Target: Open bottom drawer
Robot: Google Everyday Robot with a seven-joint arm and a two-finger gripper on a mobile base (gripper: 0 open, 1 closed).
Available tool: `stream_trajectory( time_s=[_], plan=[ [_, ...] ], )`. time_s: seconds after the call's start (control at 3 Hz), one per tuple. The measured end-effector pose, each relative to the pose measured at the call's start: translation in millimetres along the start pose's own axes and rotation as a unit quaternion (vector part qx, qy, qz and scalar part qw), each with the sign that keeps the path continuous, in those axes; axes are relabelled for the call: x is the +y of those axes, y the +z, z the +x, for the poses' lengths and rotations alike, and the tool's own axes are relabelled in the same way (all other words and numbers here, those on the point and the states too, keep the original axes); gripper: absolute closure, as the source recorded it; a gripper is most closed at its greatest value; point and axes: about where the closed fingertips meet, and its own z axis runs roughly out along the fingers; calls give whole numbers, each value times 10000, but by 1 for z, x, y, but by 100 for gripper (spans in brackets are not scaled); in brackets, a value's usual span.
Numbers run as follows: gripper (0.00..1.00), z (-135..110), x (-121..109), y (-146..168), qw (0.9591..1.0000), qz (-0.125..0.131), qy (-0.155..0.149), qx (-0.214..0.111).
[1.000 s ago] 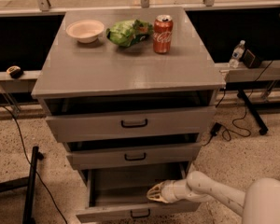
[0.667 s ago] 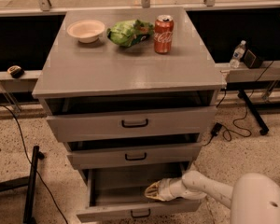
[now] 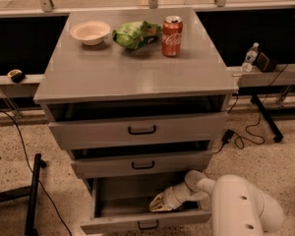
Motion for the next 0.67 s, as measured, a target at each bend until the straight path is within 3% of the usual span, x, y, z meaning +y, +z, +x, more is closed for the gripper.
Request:
stream_trajectory(
  time_s=[0.33, 0.67],
  plan=[
    [100, -12, 29, -1, 9981, -512, -81, -334],
    [100, -17, 69, -4, 9953, -770, 49, -593]
  ],
)
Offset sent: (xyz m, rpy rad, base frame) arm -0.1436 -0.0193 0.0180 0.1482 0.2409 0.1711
